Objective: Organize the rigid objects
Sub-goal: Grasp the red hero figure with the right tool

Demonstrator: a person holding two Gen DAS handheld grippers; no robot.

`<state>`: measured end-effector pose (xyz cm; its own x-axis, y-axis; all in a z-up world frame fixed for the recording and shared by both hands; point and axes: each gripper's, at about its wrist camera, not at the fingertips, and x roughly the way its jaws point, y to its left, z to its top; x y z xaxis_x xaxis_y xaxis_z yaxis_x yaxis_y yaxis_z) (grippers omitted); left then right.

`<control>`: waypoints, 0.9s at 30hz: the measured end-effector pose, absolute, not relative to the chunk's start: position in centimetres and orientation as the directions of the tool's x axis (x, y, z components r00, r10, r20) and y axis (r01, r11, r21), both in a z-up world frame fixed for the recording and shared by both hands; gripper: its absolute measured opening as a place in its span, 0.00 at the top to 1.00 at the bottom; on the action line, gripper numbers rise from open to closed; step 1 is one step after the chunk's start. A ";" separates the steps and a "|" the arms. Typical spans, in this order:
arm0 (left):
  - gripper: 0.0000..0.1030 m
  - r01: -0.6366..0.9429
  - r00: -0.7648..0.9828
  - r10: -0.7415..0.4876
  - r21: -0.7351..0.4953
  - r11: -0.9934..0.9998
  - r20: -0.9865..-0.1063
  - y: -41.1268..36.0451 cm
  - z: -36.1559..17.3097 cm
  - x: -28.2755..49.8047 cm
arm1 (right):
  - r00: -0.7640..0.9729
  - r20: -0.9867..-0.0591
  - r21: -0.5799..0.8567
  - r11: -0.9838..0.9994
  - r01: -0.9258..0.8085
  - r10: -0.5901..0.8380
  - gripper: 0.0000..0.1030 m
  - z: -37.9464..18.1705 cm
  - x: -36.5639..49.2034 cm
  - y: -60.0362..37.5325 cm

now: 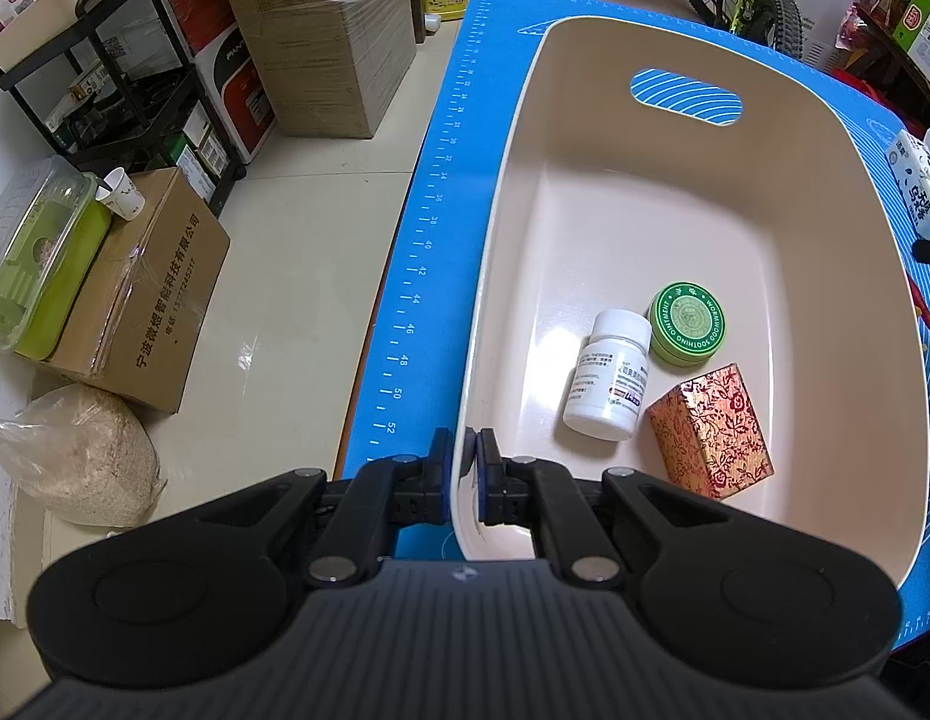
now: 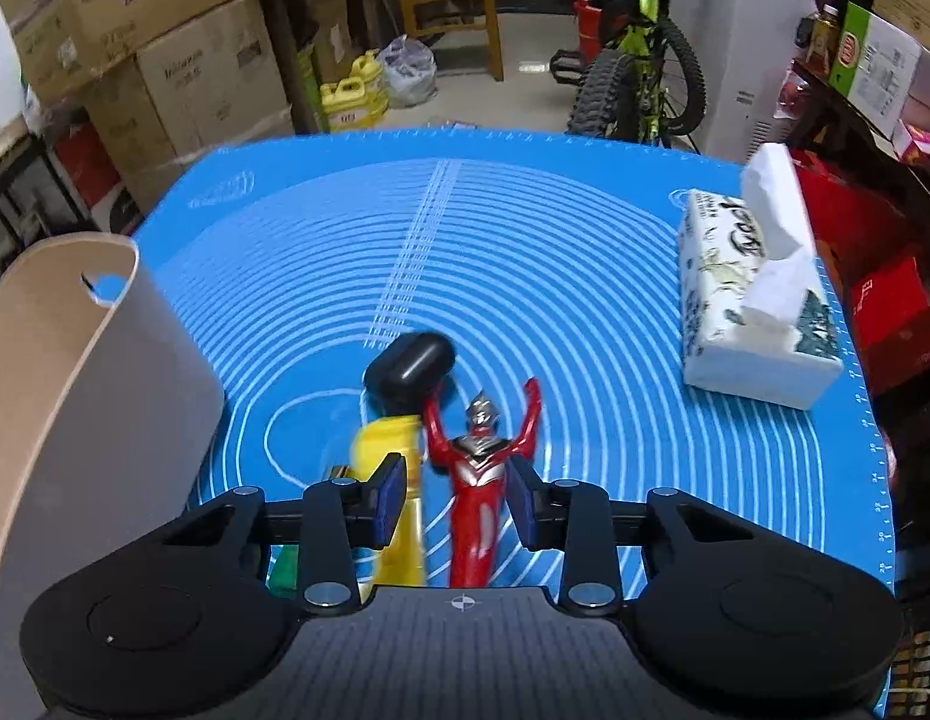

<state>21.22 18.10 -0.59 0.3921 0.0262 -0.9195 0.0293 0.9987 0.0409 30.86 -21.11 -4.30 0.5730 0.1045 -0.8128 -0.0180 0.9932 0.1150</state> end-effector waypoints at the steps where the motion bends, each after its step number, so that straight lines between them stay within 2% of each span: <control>1: 0.91 0.030 0.392 0.026 0.041 0.999 -0.919 18.1 -0.6 21.2 | 0.575 -0.813 0.109 0.994 -0.006 0.093 0.51 -4.3 30.8 -21.4; 5: 0.91 0.030 0.392 0.026 0.040 0.999 -0.920 18.1 -0.6 21.3 | 0.542 -0.839 0.082 0.996 0.030 0.053 0.51 -5.3 31.1 -22.3; 16: 0.90 0.030 0.392 0.026 0.042 0.999 -0.919 18.0 -0.6 21.3 | 0.482 -0.874 0.079 0.997 0.006 0.066 0.50 -7.8 32.1 -20.8; 19: 0.90 0.029 0.392 0.025 0.040 0.999 -0.920 18.1 -0.6 21.3 | 0.451 -0.890 0.078 0.997 0.010 0.065 0.54 -8.5 32.7 -20.6; 21: 0.90 0.030 0.392 0.026 0.041 0.999 -0.920 18.0 -0.6 21.3 | 0.451 -0.890 0.079 0.997 0.010 0.066 0.64 -8.9 32.8 -20.3; 23: 0.90 0.029 0.392 0.027 0.041 0.999 -0.920 18.0 -0.6 21.3 | 0.456 -0.888 0.062 0.998 0.006 0.053 0.68 -9.0 32.8 -19.8; 27: 0.90 0.029 0.392 0.027 0.041 0.999 -0.919 18.0 -0.6 21.3 | 0.469 -0.882 0.038 0.999 -0.016 0.041 0.70 -8.8 32.3 -19.5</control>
<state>21.26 18.03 -0.61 0.3922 0.0265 -0.9195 0.0291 0.9987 0.0412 32.33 -19.51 -8.82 0.4694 0.0413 -0.8820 -0.0158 0.9991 0.0384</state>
